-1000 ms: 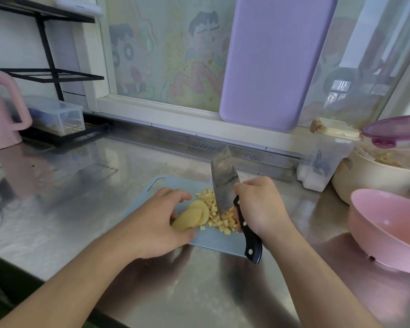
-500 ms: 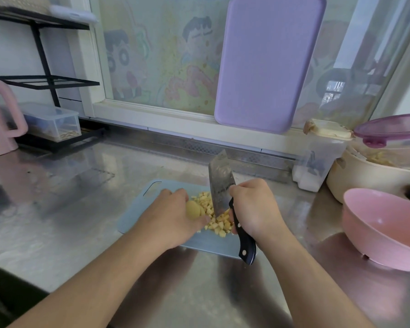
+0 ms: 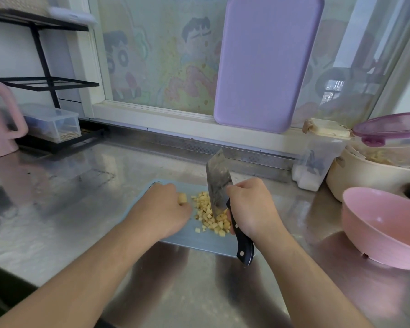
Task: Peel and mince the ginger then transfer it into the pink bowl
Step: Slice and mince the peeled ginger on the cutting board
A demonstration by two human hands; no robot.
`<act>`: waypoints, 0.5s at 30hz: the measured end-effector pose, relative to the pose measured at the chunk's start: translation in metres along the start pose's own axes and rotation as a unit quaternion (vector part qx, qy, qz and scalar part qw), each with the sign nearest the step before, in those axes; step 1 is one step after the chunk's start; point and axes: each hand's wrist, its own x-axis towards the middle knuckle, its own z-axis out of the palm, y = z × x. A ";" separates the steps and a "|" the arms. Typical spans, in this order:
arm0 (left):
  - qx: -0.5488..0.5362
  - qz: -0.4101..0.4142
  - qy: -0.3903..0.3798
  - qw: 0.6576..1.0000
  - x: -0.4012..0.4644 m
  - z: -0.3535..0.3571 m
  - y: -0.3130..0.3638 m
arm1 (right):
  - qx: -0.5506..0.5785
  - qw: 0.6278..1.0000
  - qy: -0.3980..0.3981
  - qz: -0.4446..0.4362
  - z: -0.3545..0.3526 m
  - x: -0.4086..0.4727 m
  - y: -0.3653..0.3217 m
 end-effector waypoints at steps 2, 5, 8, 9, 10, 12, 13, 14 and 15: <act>0.013 0.007 0.001 1.000 0.001 0.002 -0.003 | 0.002 1.000 -0.001 -0.005 0.000 -0.002 -0.001; -0.055 -0.025 0.023 0.998 0.004 0.004 -0.012 | -0.006 1.000 0.002 -0.005 0.001 -0.002 -0.001; -0.185 -0.060 0.046 0.980 0.005 0.008 -0.027 | -0.018 1.000 -0.003 -0.005 0.004 -0.002 -0.002; -0.225 -0.067 0.055 0.971 0.004 0.010 -0.033 | -0.020 1.000 -0.012 -0.006 0.006 -0.003 -0.002; -0.256 -0.071 0.069 0.962 0.002 0.012 -0.037 | -0.022 0.999 -0.023 -0.006 0.007 -0.004 -0.002; -0.300 -0.074 0.094 0.946 -0.003 0.013 -0.042 | -0.022 0.999 -0.048 0.003 0.010 -0.007 -0.003; -0.315 -0.074 0.105 0.941 -0.006 0.013 -0.043 | -0.021 0.998 -0.060 0.006 0.013 -0.010 -0.004; -0.326 -0.074 0.115 0.935 -0.008 0.013 -0.045 | -0.020 0.997 -0.071 0.008 0.015 -0.012 -0.004; -0.334 -0.073 0.125 0.931 -0.009 0.014 -0.047 | -0.021 0.996 -0.084 0.011 0.019 -0.015 -0.004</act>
